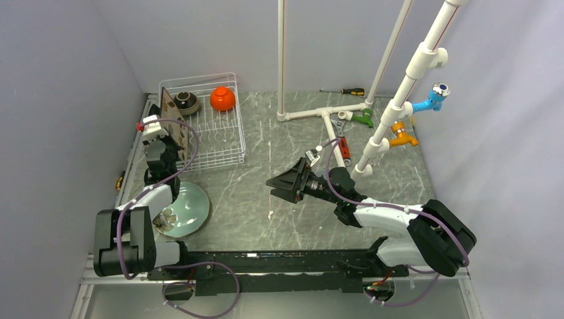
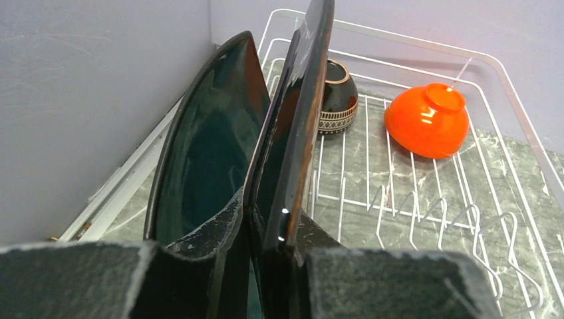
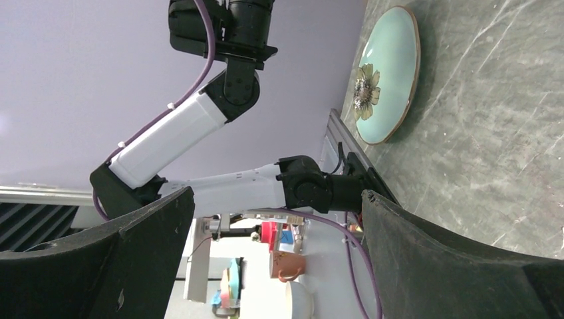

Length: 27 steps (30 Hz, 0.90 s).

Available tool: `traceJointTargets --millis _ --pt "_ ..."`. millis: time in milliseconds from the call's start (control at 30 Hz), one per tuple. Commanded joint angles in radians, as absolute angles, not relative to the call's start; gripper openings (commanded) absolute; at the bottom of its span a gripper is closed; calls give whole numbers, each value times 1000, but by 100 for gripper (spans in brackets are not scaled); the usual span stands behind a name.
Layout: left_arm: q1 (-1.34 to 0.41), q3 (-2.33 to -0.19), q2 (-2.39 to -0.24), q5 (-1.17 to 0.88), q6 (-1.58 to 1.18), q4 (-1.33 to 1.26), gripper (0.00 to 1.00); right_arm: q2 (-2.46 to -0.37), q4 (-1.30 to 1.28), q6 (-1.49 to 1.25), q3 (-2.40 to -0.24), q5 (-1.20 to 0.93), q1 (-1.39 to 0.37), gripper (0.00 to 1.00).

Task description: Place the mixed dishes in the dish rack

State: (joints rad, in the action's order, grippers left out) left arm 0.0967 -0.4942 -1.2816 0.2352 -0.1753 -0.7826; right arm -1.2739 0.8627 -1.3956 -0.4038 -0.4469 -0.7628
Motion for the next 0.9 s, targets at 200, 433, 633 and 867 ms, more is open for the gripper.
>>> traceJointTargets --millis 200,433,633,867 --pt "83 -520 -1255 347 -173 -1022 17 -1278 932 -1396 -395 -441 -764 96" --pt "81 -514 -1268 372 -192 -1027 40 -1266 932 -1396 -384 -437 -764 96" --pt "78 -515 -1263 396 -201 -1007 51 -1259 928 -1396 -379 -431 -765 96" --pt "66 -535 -1235 432 -198 -944 66 -1259 928 -1396 -377 -431 -763 96"
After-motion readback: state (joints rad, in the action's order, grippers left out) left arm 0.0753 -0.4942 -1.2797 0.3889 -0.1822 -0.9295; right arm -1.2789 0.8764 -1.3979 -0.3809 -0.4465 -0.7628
